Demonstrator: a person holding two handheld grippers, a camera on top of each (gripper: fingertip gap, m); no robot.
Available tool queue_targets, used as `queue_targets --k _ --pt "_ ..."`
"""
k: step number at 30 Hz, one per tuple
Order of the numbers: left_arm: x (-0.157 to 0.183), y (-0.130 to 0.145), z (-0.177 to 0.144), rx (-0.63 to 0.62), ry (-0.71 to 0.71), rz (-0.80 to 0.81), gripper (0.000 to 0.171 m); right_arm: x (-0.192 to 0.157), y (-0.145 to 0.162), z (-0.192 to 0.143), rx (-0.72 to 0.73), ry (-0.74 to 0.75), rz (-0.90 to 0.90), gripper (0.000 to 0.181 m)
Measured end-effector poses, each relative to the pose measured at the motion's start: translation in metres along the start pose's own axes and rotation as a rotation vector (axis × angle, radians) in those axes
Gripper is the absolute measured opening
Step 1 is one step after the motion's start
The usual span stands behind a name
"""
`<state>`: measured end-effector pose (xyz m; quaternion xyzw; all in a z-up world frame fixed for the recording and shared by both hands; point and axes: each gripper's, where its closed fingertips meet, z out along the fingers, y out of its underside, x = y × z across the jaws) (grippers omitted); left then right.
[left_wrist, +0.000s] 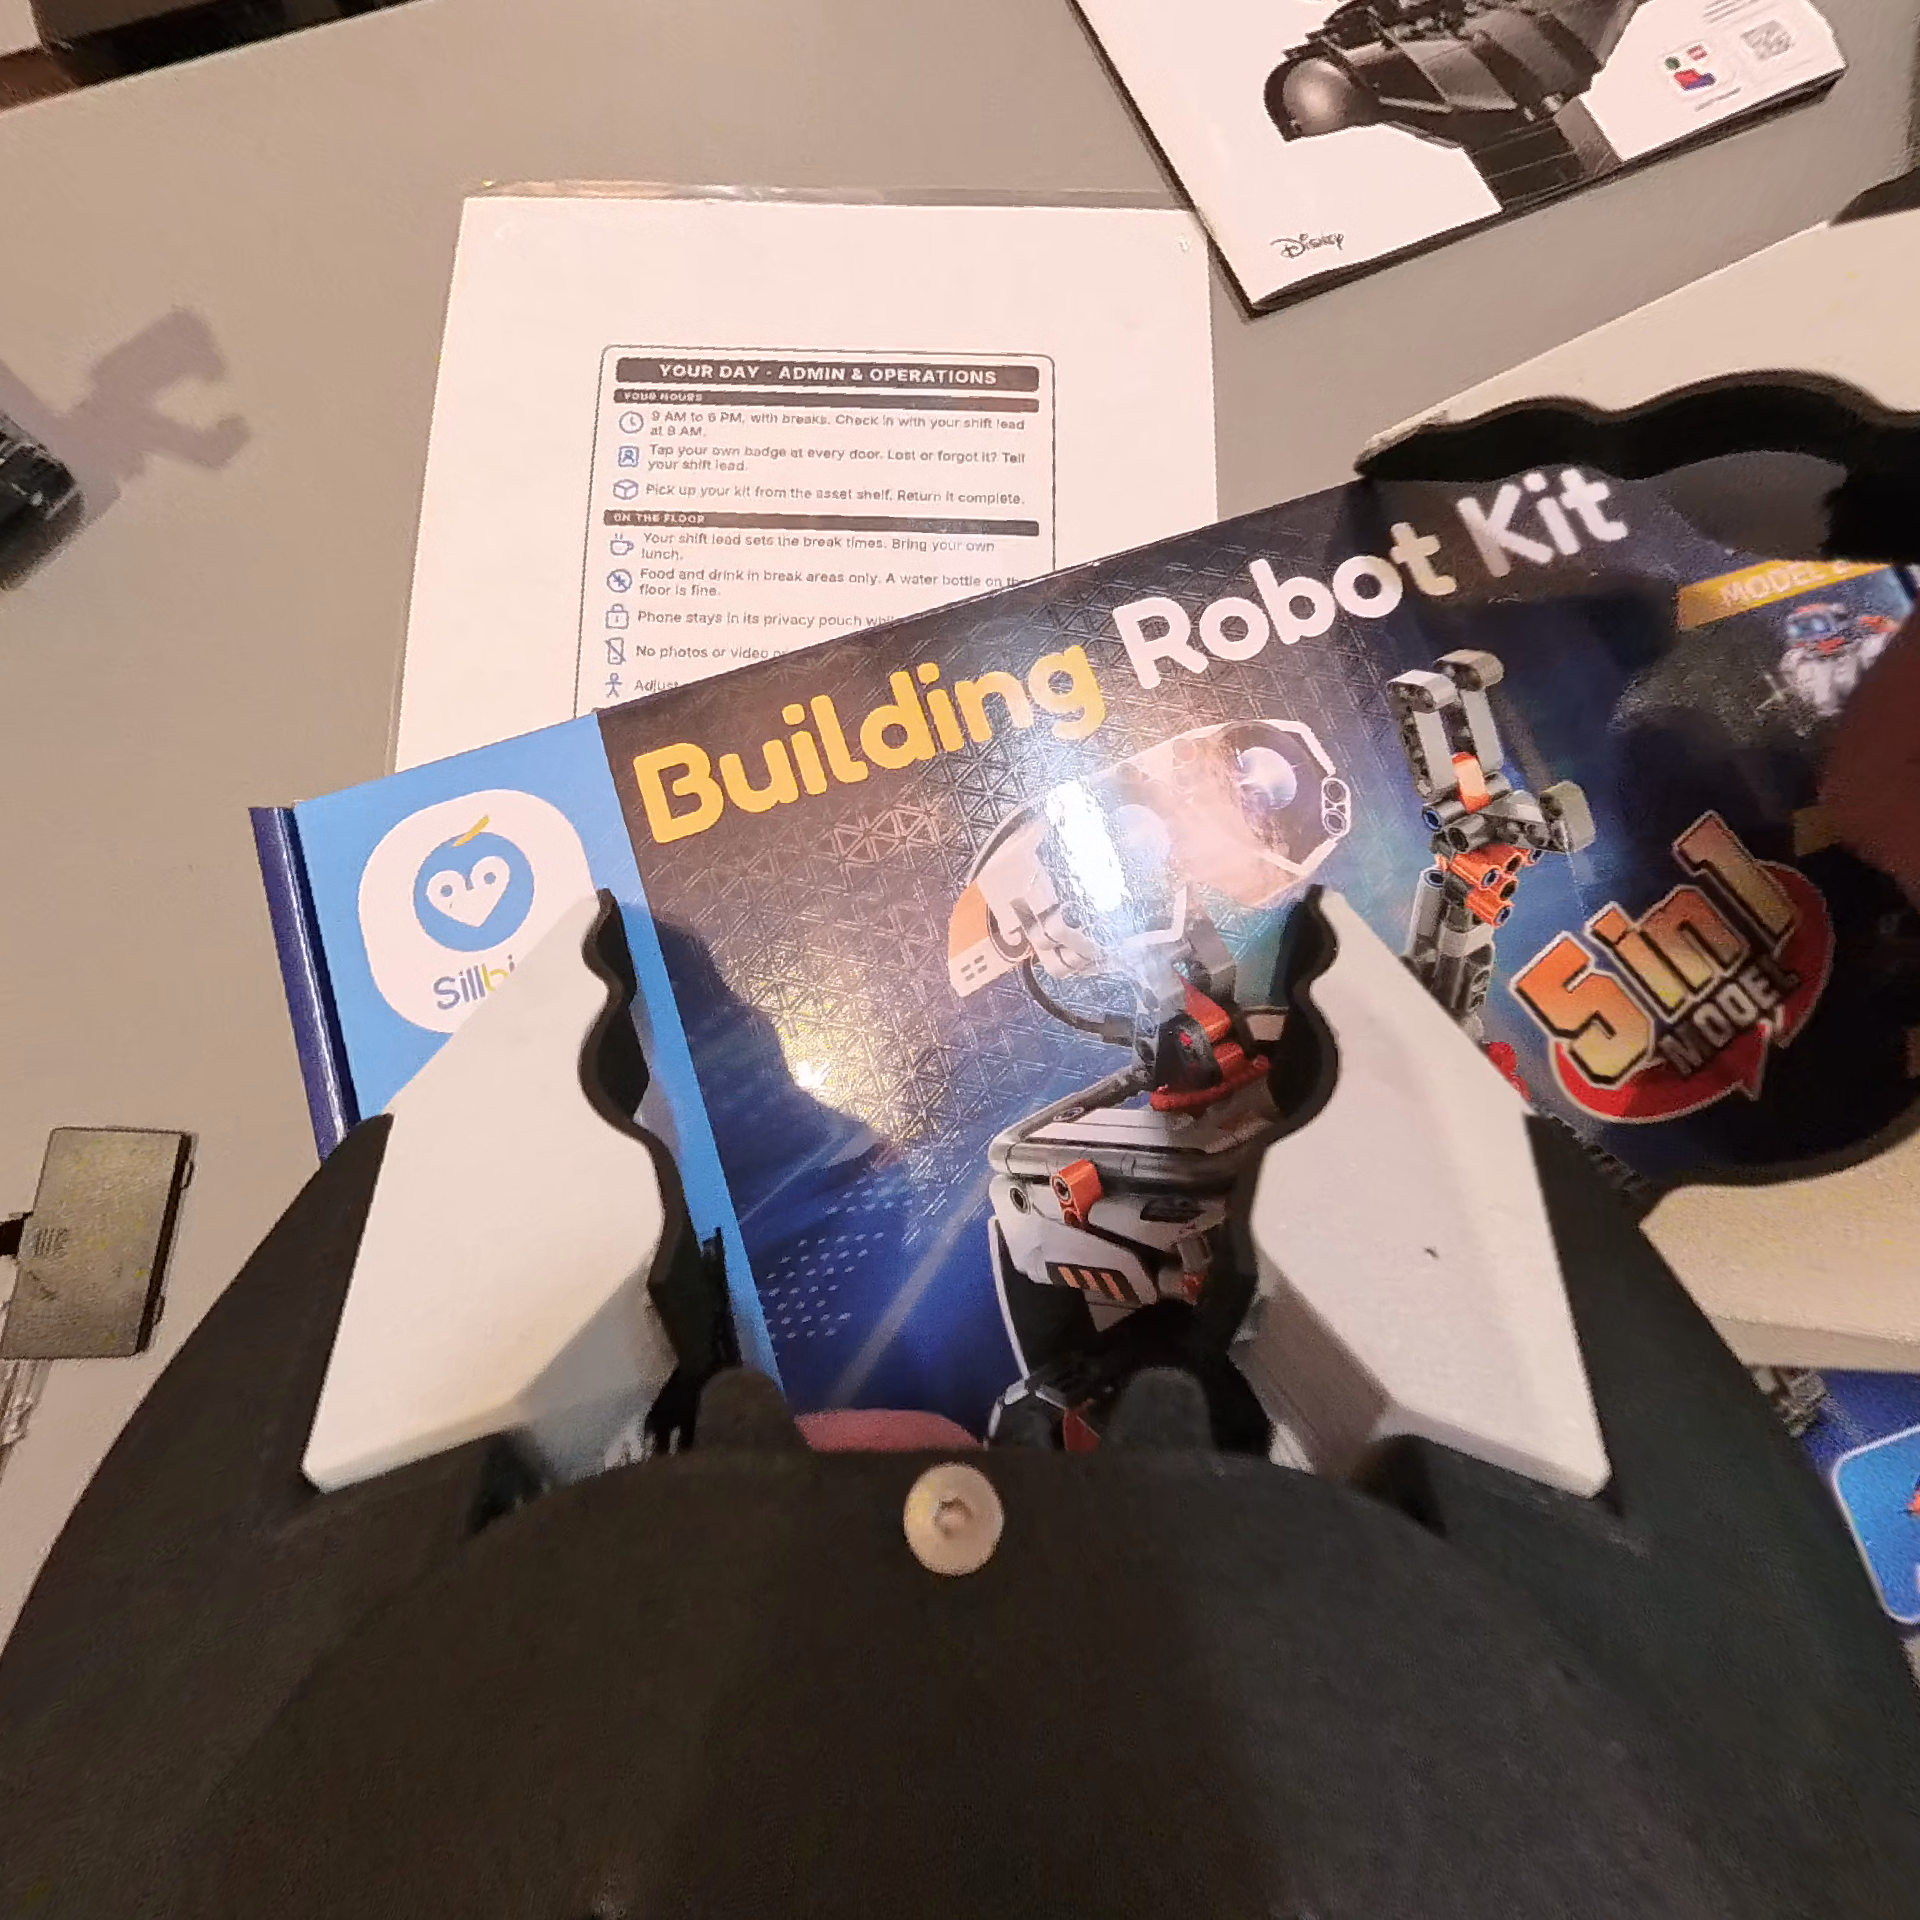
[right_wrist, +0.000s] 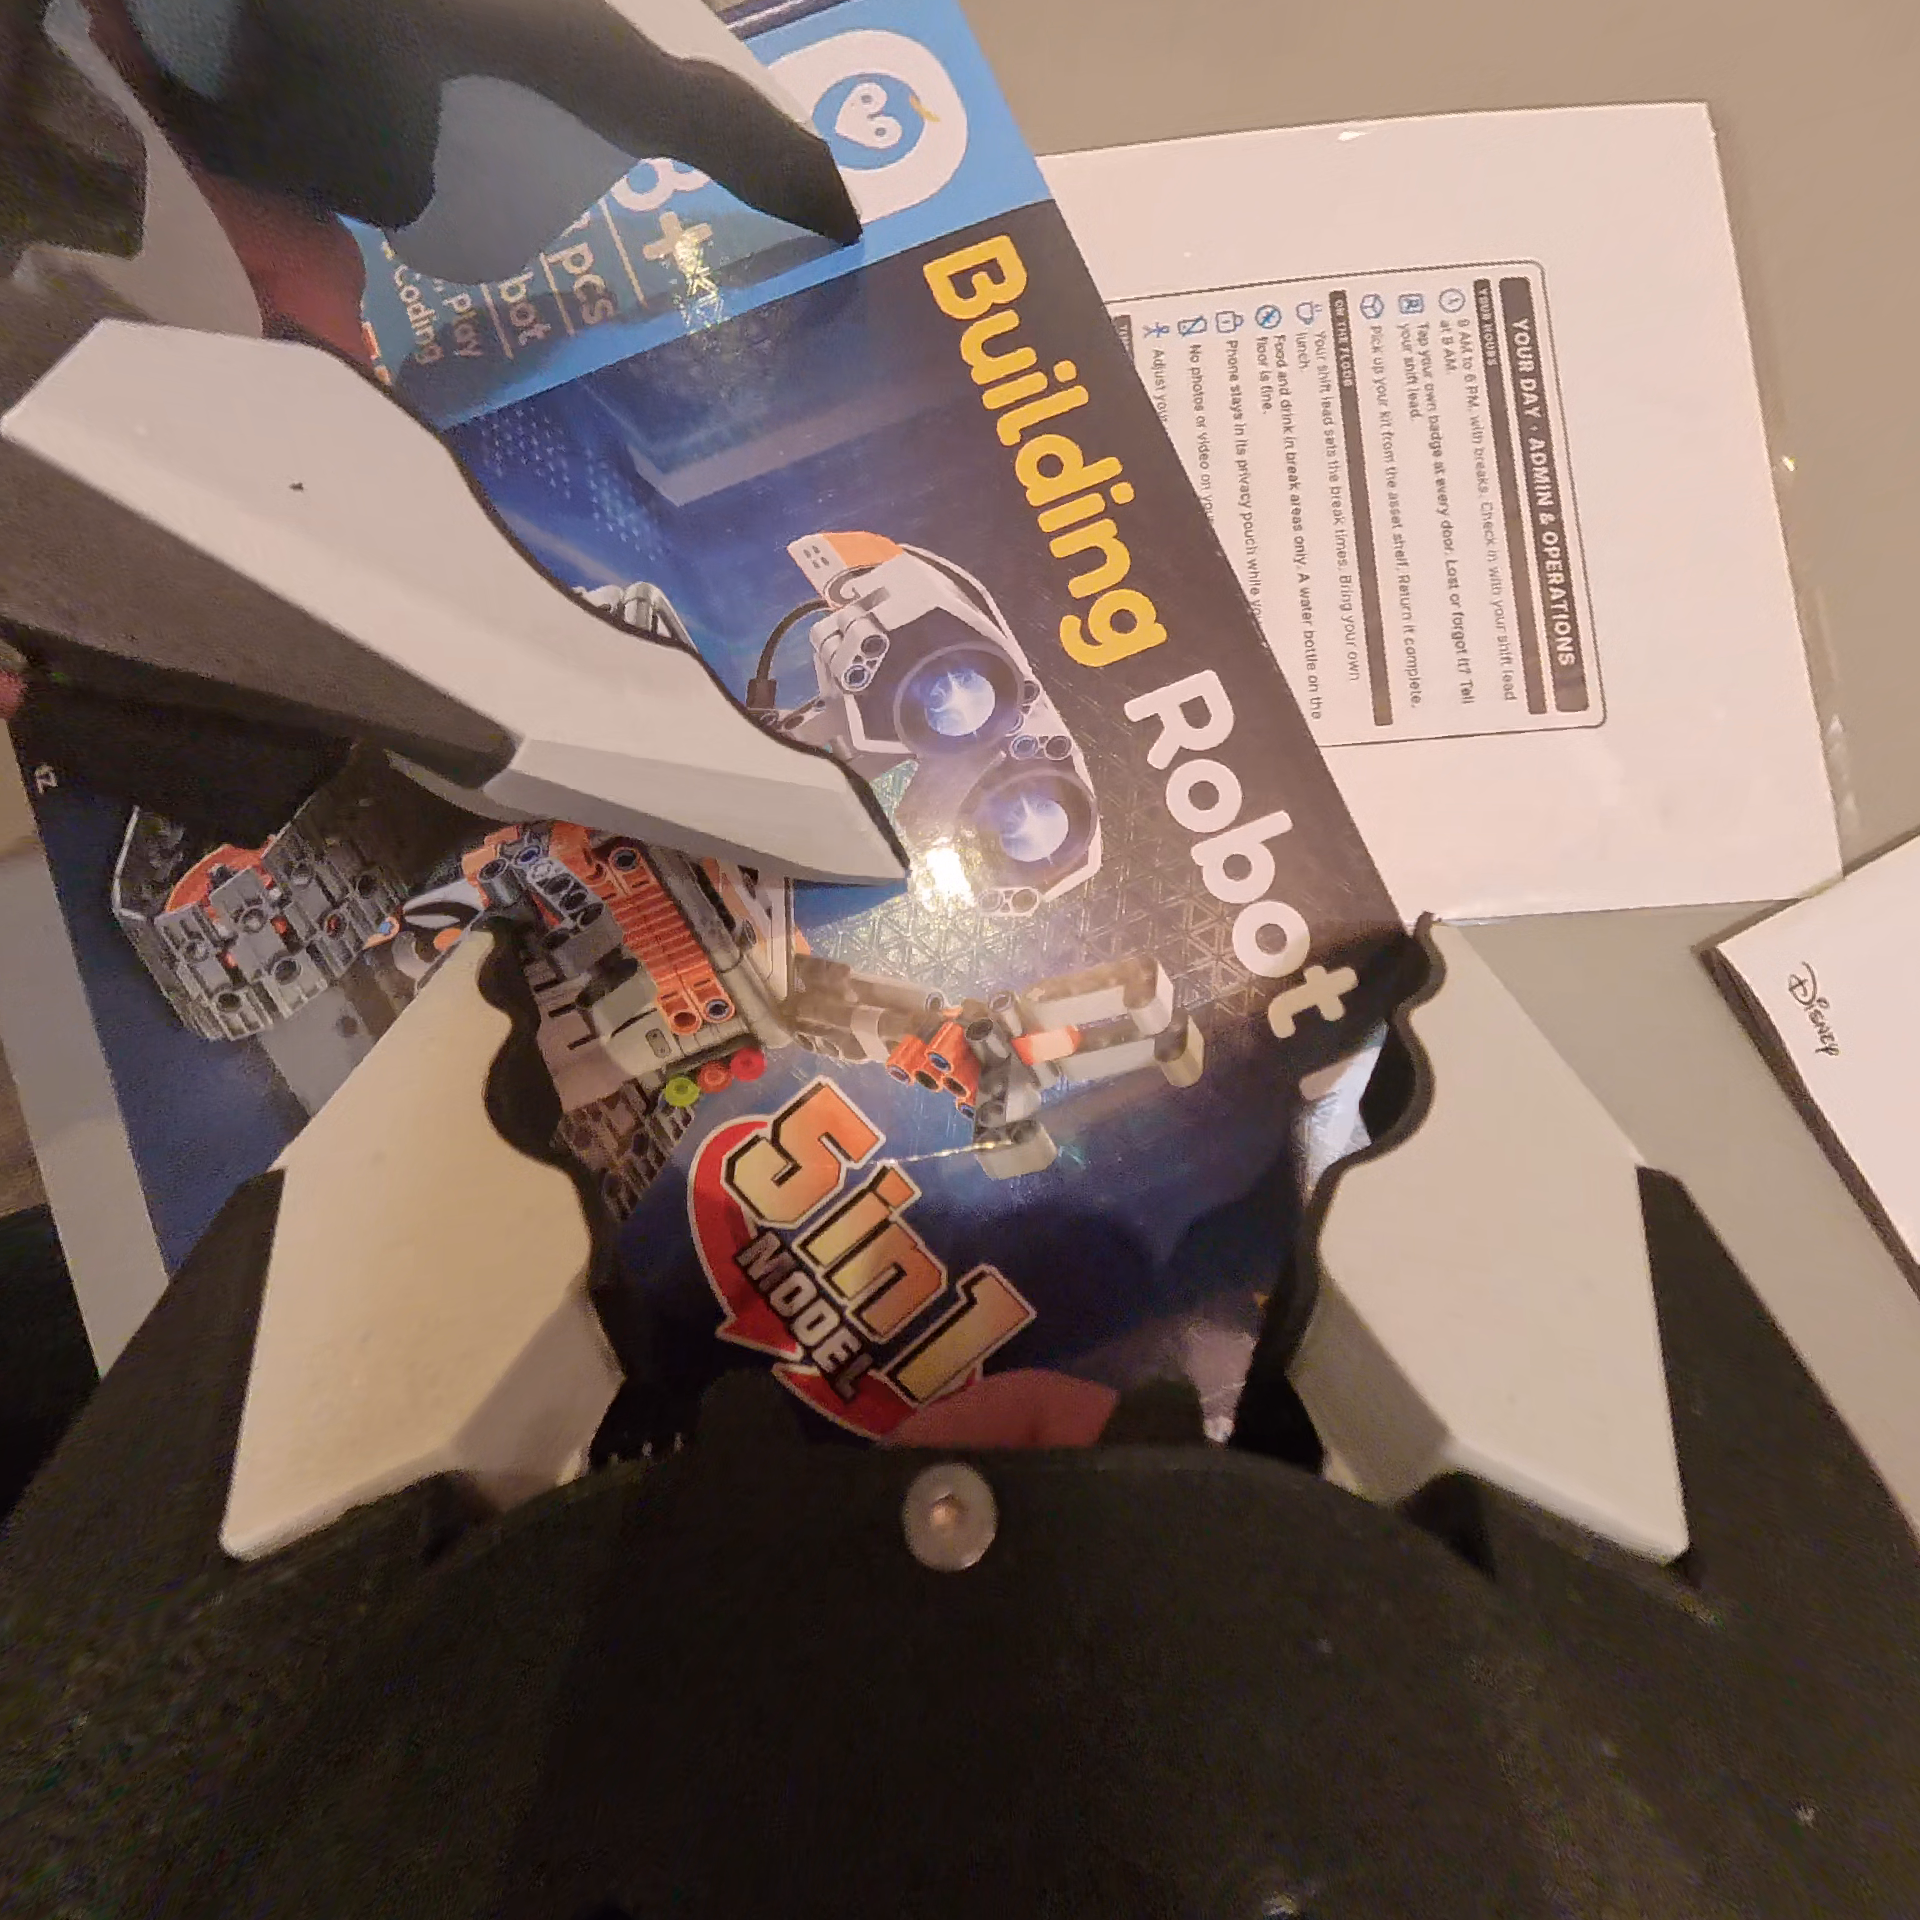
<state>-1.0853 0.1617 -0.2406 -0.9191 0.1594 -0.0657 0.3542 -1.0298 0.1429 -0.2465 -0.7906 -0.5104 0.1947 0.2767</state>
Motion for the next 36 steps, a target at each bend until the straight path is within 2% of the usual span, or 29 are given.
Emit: queue_targets --k 5,9,14,18,21,31,36 --pt "-0.009 -0.003 0.0 0.0 -0.035 -0.023 0.114 -0.002 -0.005 0.003 0.007 0.036 0.034 0.154" --pt "-0.015 -0.003 -0.001 -0.012 -0.065 -0.004 0.126 -0.001 -0.005 0.002 0.031 0.071 0.049 0.154" --pt "-0.016 -0.003 0.003 -0.03 -0.034 -0.039 0.117 0.001 -0.006 0.003 0.03 0.079 0.066 0.154" --pt "-0.016 -0.004 0.005 -0.04 -0.037 -0.041 0.12 0.002 -0.006 0.005 0.017 0.078 0.09 0.155" --pt "-0.021 -0.003 0.006 -0.043 -0.055 -0.064 0.132 0.002 -0.007 0.004 0.033 0.084 0.084 0.155" --pt "-0.024 -0.002 0.006 -0.035 -0.08 -0.088 0.135 0.005 -0.005 0.002 0.023 0.095 0.09 0.155" --pt "-0.026 0.002 0.004 -0.03 -0.095 -0.098 0.141 0.003 -0.009 0.003 0.066 0.099 0.052 0.154"
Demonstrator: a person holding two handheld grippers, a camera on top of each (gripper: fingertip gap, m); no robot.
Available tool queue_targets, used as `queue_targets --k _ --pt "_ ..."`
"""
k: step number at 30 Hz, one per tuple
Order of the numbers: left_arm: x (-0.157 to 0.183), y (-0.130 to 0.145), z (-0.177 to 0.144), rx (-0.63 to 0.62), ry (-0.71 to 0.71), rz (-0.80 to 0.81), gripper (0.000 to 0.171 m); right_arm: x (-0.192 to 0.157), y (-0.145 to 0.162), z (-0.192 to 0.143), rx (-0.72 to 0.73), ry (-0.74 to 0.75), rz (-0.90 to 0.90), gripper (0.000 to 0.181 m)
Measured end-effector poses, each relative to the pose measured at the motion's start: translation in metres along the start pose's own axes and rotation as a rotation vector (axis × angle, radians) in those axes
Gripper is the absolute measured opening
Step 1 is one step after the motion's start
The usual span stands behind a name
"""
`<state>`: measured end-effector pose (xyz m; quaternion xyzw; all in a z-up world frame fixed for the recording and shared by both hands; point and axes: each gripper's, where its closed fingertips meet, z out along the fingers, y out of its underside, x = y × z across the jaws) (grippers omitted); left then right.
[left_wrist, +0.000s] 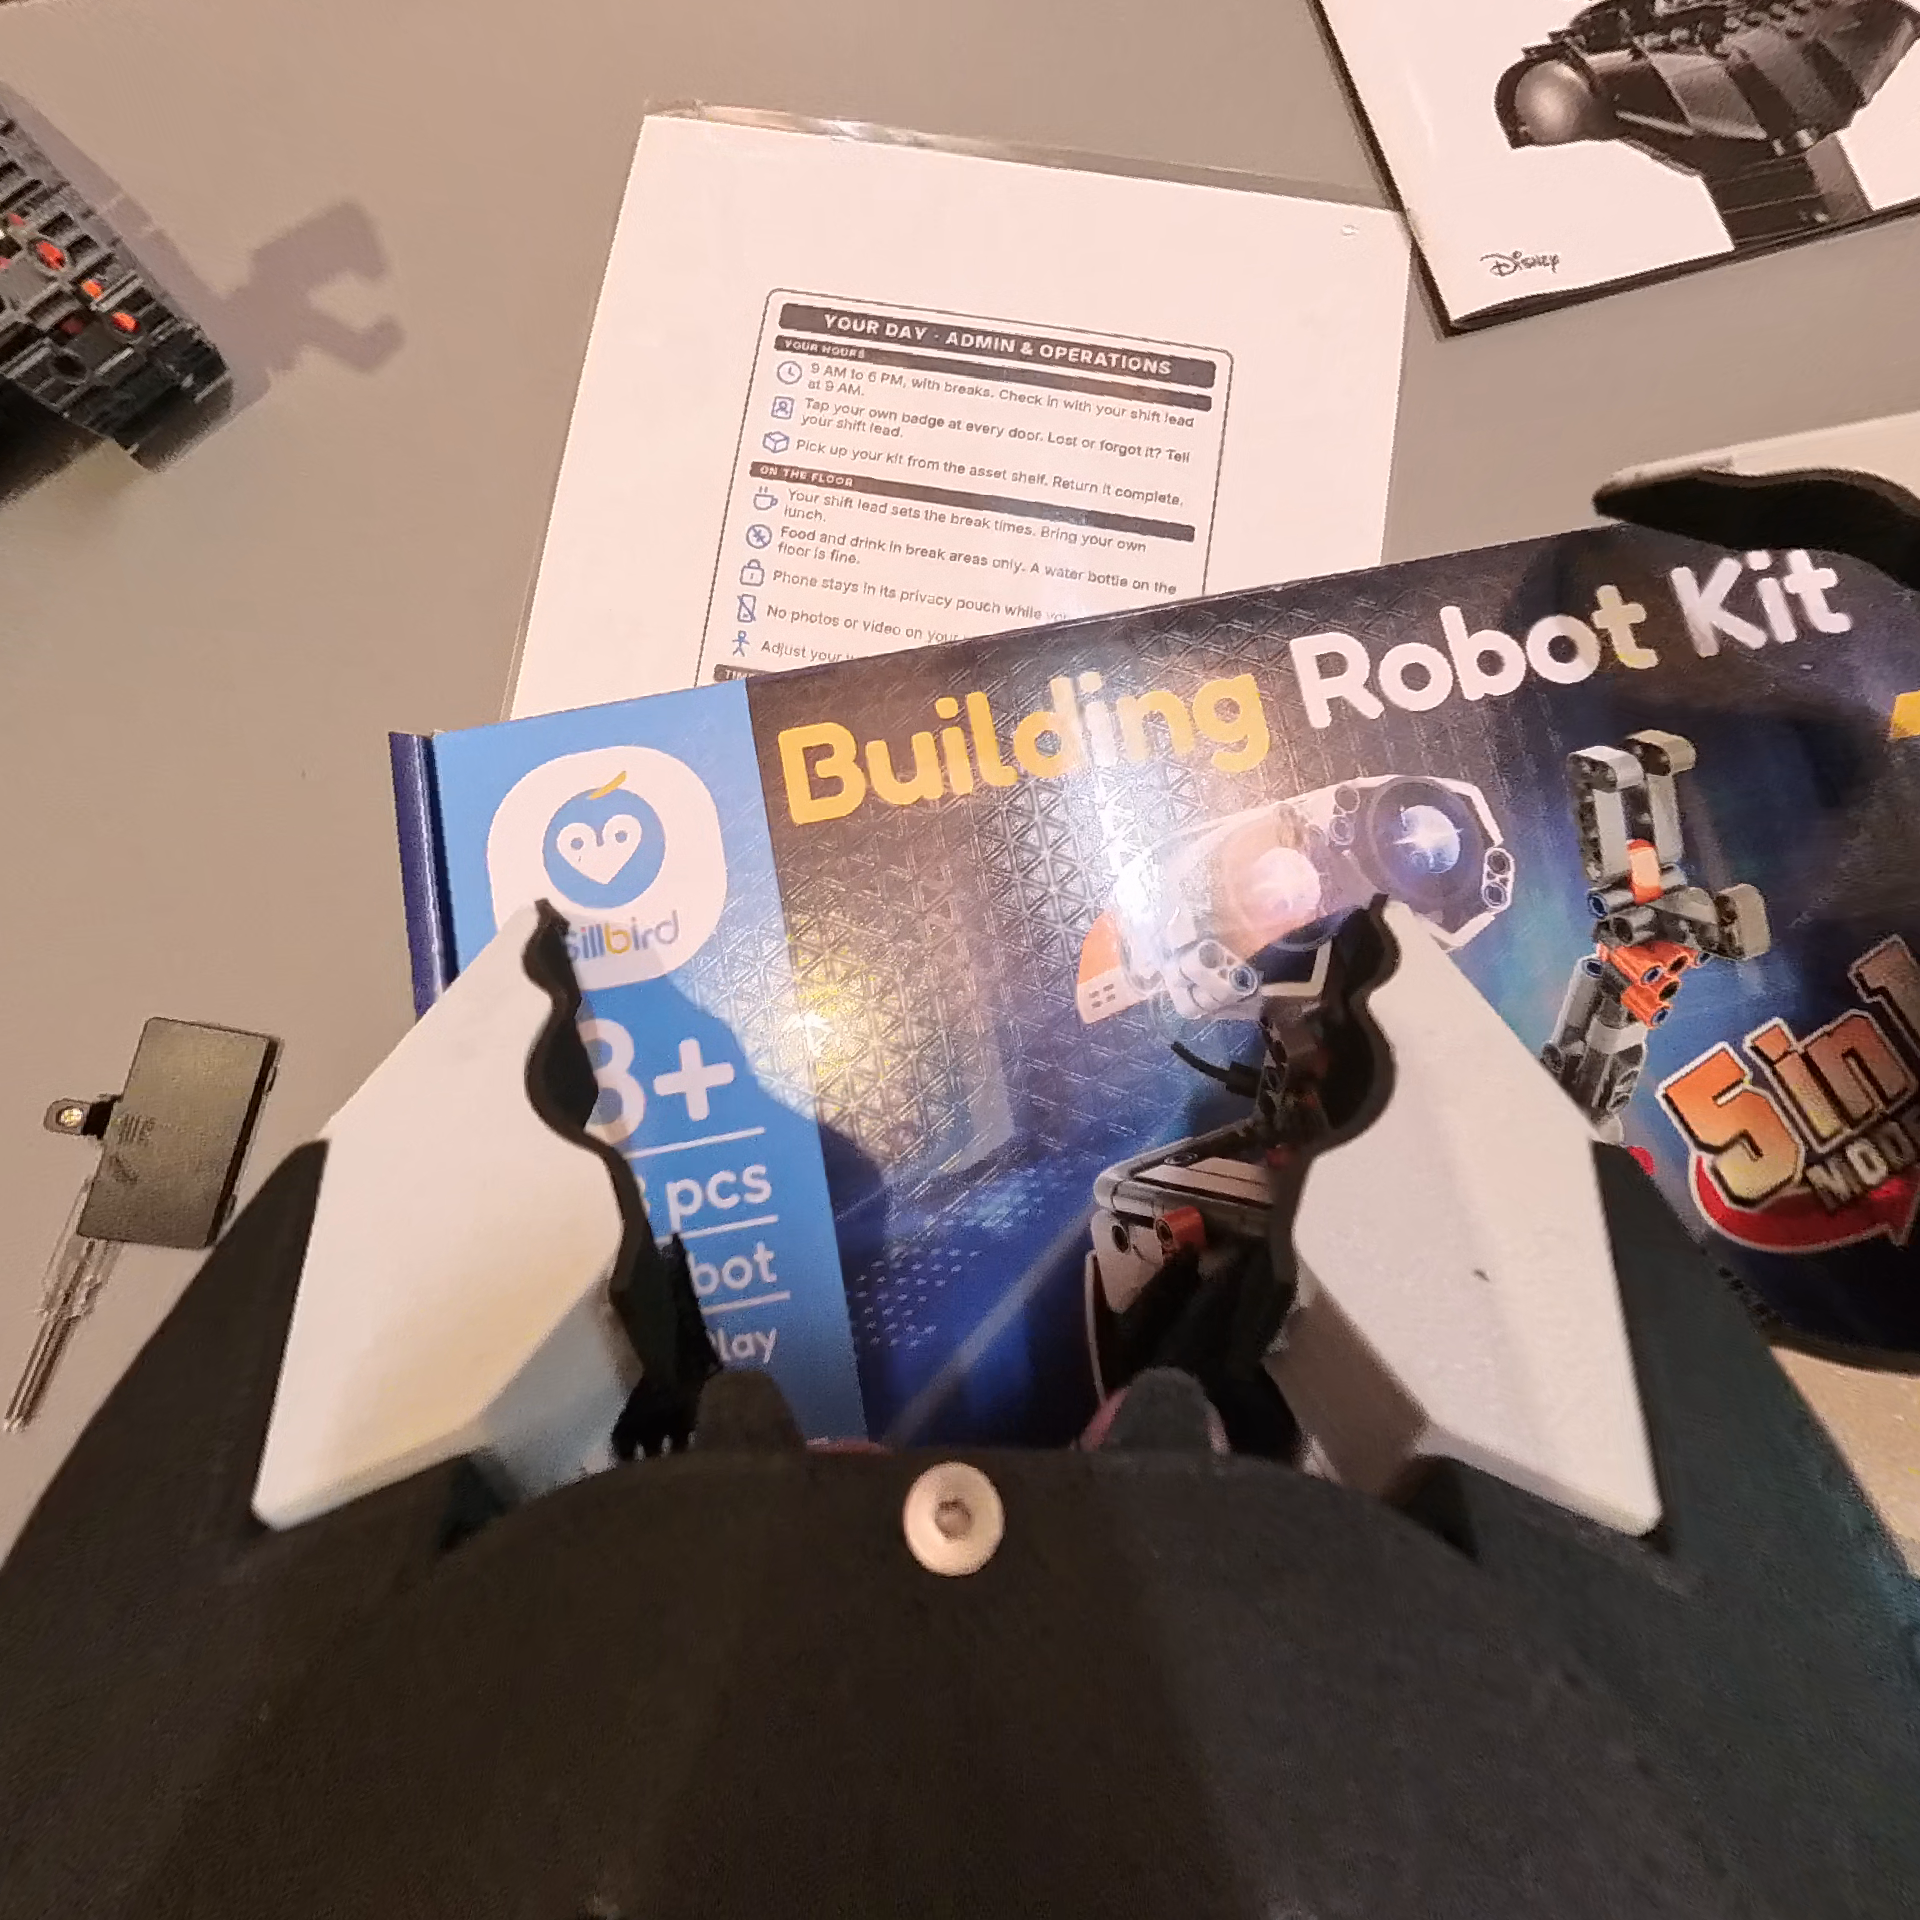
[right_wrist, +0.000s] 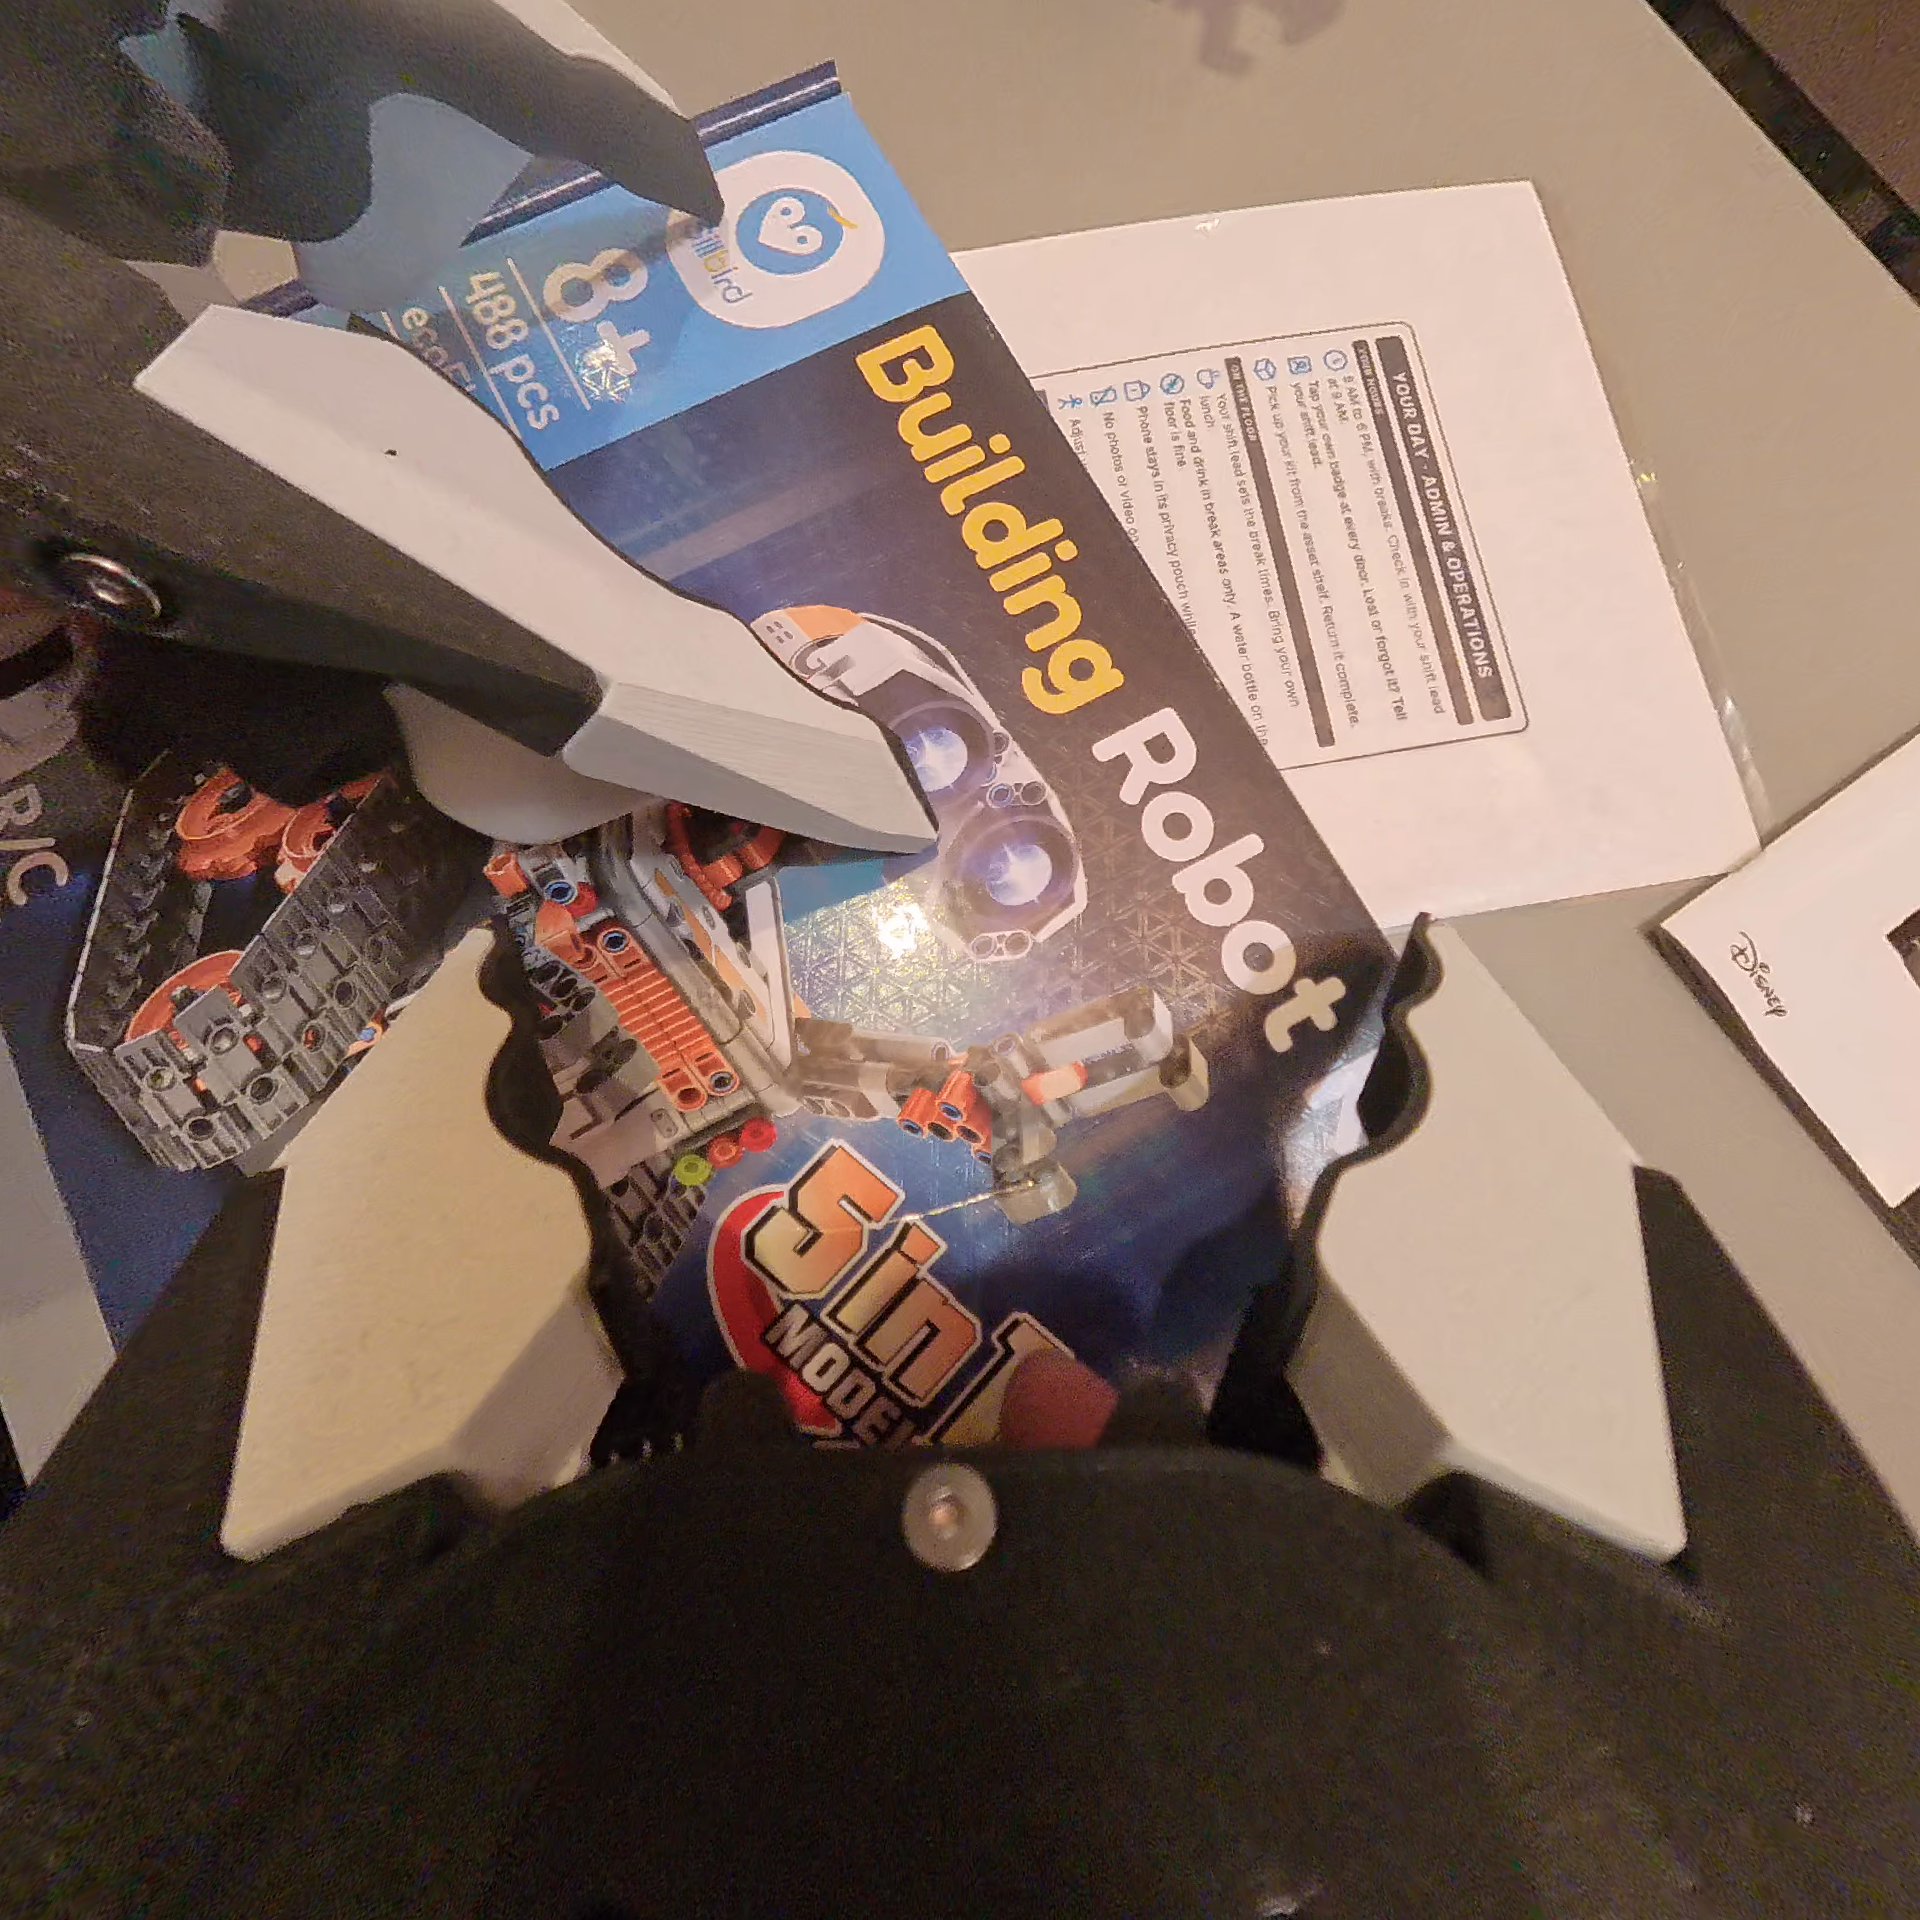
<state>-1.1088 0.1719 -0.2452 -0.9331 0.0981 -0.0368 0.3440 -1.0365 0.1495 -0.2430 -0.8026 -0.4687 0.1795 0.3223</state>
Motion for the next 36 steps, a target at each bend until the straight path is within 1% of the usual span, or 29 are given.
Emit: queue_targets --k 2,3,4,5,8,11,13,16,20,36 --pt "-0.001 -0.001 0.0 0.022 -0.005 0.009 0.142 -0.002 -0.001 0.0 0.003 -0.017 -0.015 0.152" --pt "-0.005 -0.001 0.0 0.027 -0.027 0.004 0.15 -0.004 -0.001 0.001 -0.003 -0.042 -0.014 0.149" --pt "-0.009 0.002 0.0 0.018 -0.047 -0.018 0.158 -0.003 0.001 0.002 -0.016 -0.05 0.004 0.152" --pt "-0.009 0.004 0.0 0.006 -0.042 -0.031 0.158 -0.001 0.002 0.003 -0.025 -0.044 0.014 0.155" --pt "-0.01 0.005 -0.002 0.034 -0.06 -0.043 0.157 -0.001 0.002 0.003 -0.017 -0.042 0.009 0.154" --pt "-0.009 0.007 -0.002 0.031 -0.061 -0.081 0.157 -0.001 0.002 0.003 -0.019 -0.042 0.01 0.155" --pt "-0.009 0.007 -0.001 0.005 -0.053 -0.072 0.157 -0.001 0.002 0.003 -0.017 -0.042 0.017 0.155" --pt "-0.008 0.002 0.003 0.006 -0.06 -0.078 0.158 0.0 0.002 0.002 -0.017 -0.03 0.027 0.155" --pt "-0.007 -0.003 0.007 0.038 -0.045 -0.055 0.158 0.002 0.003 0.002 -0.016 -0.01 0.045 0.154" --pt "-0.008 -0.002 0.006 0.048 -0.045 -0.062 0.157 0.003 0.004 0.001 -0.017 -0.016 0.047 0.155"
